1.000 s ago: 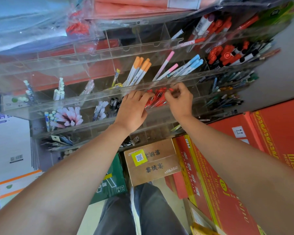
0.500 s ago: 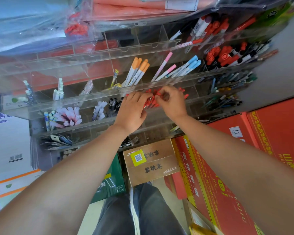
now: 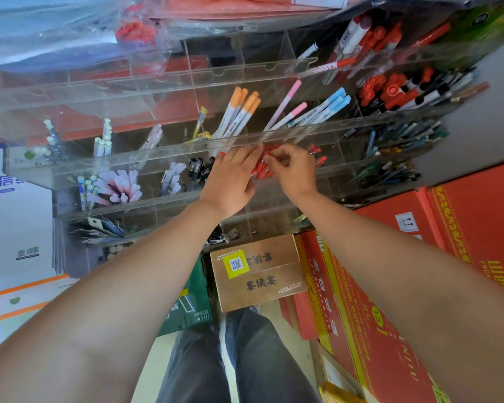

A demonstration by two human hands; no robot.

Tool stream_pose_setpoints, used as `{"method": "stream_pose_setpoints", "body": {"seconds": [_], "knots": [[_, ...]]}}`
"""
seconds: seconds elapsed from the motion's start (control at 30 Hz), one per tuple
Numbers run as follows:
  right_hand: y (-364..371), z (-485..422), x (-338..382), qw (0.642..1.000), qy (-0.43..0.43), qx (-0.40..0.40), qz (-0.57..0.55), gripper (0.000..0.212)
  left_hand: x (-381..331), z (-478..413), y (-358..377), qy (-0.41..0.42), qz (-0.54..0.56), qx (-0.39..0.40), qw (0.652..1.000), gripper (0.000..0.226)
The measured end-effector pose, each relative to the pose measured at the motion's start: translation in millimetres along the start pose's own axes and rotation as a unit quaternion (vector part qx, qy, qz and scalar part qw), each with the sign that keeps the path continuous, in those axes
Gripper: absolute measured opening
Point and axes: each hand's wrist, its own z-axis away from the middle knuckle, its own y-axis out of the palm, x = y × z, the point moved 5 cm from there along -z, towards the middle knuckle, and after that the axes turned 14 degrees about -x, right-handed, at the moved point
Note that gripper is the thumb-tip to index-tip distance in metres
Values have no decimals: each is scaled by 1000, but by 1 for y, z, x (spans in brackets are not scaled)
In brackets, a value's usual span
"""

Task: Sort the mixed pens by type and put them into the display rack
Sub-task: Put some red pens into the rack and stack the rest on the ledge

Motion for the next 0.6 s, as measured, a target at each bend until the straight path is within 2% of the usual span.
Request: {"method": "stream_pose_setpoints", "body": {"seconds": [0.1,0.17,0.3,0.37,0.5,0.6], "knots": [[-6,-1,-2,1000,-5,12,13,10,-3,-3,10,-10,-24,51,998,65],[-13,-1,-2,1000,-13,8,-9,18,-4,-2,12,-2,-21,52,998,57],[-10,-4,6,996,-82,24,35,25,-3,2,3,-14,10,-35,999,47],[-4,-3,11,993,-98,24,54,28,-1,3,-3,-25,-6,-54,998,50],[3,0,20,990,-106,34,82,21,4,7,1,-20,-31,22,999,61],[3,-2,22,989,-97,45,98,20,7,8,-2,-29,-33,41,998,62]]}}
